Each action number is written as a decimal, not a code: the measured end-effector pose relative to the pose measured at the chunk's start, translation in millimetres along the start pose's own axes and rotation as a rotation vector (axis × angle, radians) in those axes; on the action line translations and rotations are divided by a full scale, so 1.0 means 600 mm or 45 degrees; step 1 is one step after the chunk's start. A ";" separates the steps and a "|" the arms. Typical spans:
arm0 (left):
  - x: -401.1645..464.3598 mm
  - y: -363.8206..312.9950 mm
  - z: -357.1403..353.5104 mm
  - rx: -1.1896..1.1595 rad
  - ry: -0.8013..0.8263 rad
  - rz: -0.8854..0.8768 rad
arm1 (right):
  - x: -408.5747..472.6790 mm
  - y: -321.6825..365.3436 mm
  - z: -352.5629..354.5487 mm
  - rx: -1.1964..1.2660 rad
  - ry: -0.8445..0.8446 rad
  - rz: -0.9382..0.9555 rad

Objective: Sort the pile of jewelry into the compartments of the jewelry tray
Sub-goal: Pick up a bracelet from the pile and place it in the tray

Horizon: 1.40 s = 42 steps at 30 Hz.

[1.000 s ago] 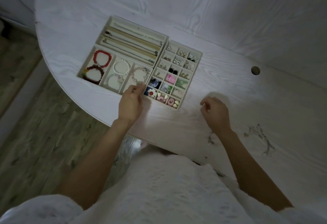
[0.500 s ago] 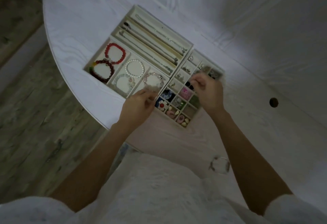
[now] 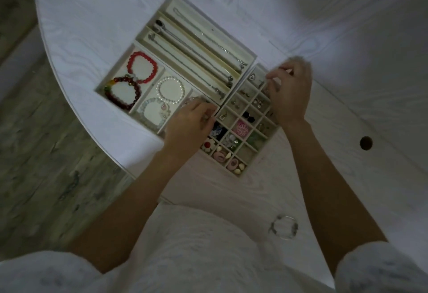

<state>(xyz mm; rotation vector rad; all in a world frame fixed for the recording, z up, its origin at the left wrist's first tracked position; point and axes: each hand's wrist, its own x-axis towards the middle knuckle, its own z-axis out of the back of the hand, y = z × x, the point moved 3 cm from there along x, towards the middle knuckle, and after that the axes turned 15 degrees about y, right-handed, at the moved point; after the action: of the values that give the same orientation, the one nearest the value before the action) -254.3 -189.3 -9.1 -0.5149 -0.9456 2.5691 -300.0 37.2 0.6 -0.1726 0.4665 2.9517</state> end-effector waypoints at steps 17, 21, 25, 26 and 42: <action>0.015 -0.006 -0.008 -0.017 0.003 -0.048 | 0.032 0.023 -0.022 -0.282 0.182 -0.082; 0.014 -0.003 -0.009 -0.030 -0.001 -0.040 | 0.026 0.020 -0.005 -0.189 0.128 -0.026; 0.015 0.001 -0.013 -0.040 0.012 -0.037 | 0.018 0.011 0.000 -0.233 0.067 -0.038; 0.014 0.001 -0.013 -0.036 0.014 -0.039 | 0.018 0.012 -0.002 -0.236 0.063 -0.044; 0.018 0.003 -0.015 -0.068 0.037 -0.033 | 0.024 0.017 -0.037 -0.299 -0.160 0.069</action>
<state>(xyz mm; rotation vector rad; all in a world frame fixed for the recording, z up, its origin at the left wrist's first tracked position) -260.0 -181.0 -19.0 -0.5496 -1.0062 2.5122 -314.0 22.4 -19.1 0.0002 0.1091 3.0398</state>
